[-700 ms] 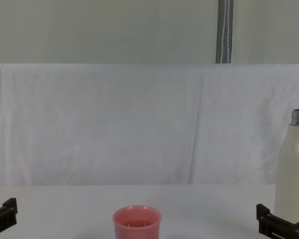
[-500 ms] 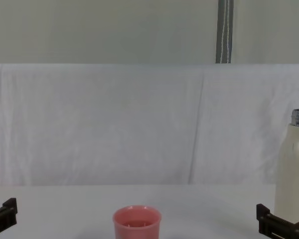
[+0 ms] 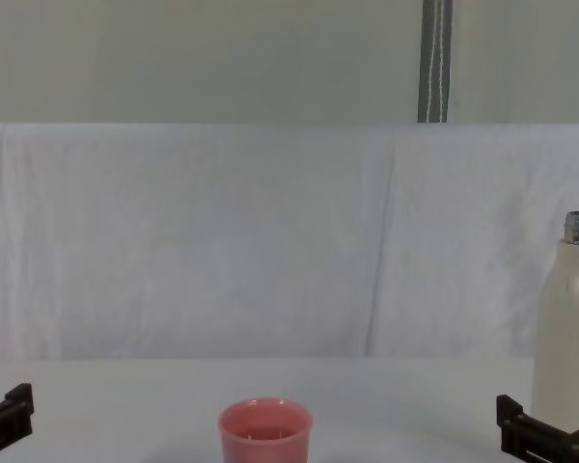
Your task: Grasp the thermos with one hand and pour water into the cup lid.
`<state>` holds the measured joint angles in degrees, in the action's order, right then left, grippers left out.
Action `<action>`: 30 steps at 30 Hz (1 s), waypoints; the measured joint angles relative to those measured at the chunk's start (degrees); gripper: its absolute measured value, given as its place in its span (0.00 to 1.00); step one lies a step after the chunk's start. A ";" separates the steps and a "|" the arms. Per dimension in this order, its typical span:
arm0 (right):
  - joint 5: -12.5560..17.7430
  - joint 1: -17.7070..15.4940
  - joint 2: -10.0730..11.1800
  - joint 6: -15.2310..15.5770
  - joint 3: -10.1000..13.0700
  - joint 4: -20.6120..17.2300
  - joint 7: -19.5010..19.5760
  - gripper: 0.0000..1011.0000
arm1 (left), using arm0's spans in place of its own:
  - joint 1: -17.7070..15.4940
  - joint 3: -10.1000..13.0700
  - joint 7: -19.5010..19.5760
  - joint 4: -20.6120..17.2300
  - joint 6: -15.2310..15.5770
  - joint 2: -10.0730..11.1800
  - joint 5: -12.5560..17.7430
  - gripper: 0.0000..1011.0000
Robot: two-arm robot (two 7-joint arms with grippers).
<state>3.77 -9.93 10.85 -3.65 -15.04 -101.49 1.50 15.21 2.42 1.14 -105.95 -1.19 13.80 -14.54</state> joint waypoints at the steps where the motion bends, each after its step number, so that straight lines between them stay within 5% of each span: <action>1: 0.00 0.00 0.00 0.00 0.00 0.00 0.00 0.99 | 0.00 0.00 0.00 0.00 0.00 0.00 0.00 0.99; 23: 0.00 0.00 0.00 0.00 0.00 0.00 0.00 0.99 | 0.00 0.00 0.00 0.00 0.00 0.00 0.00 0.99; 30: 1.46 0.50 -1.44 0.03 2.40 0.79 -1.31 0.99 | 0.00 0.00 0.00 0.00 0.00 0.00 0.00 0.99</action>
<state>5.23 -9.42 9.40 -3.62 -12.65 -100.71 0.19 15.21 2.41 1.14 -105.95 -1.19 13.80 -14.54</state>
